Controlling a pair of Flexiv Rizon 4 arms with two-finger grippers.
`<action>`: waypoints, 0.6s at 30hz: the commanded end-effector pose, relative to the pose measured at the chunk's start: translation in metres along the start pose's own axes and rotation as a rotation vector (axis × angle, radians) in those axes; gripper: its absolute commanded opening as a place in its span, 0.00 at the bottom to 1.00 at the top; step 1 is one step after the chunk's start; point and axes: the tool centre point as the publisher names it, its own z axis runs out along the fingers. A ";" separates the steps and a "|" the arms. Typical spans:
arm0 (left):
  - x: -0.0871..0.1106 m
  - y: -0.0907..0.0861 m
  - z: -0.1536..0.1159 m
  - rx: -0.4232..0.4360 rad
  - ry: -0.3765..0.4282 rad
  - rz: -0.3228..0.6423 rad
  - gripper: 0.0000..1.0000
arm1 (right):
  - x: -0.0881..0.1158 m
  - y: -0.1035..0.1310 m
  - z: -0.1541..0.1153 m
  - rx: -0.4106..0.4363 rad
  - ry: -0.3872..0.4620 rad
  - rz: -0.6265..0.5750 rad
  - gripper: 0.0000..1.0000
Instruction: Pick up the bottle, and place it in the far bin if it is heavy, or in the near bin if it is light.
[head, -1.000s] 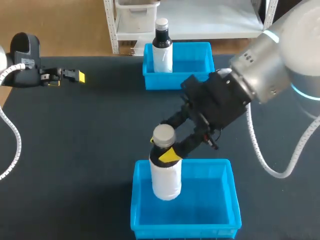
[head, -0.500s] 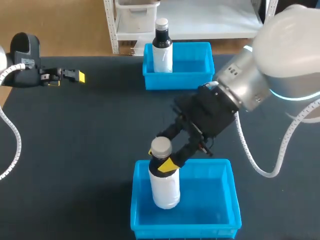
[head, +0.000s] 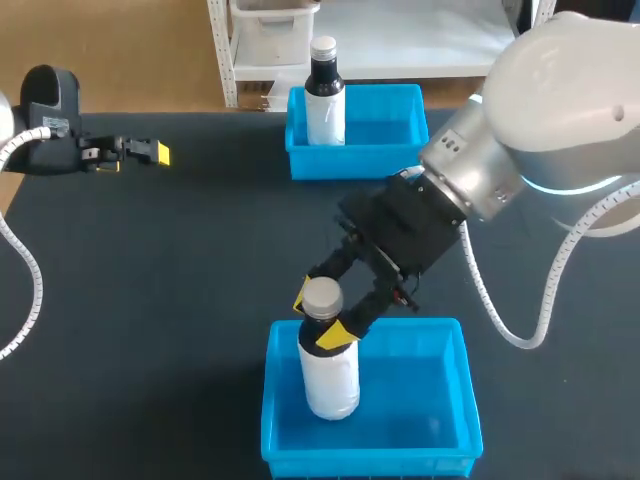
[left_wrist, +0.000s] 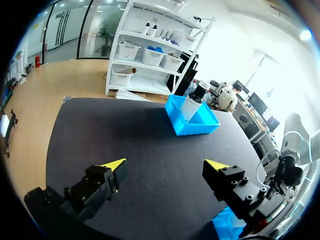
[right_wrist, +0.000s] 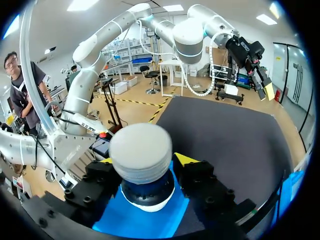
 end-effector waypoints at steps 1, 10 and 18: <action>0.000 0.000 0.000 0.000 0.000 0.000 1.00 | 0.001 0.000 -0.001 -0.002 0.005 0.006 1.00; 0.000 0.000 0.000 0.000 0.000 0.000 1.00 | 0.016 0.007 -0.031 0.035 0.063 0.074 1.00; 0.000 0.000 0.000 0.000 0.000 0.000 1.00 | 0.040 0.006 -0.097 0.116 0.070 0.191 1.00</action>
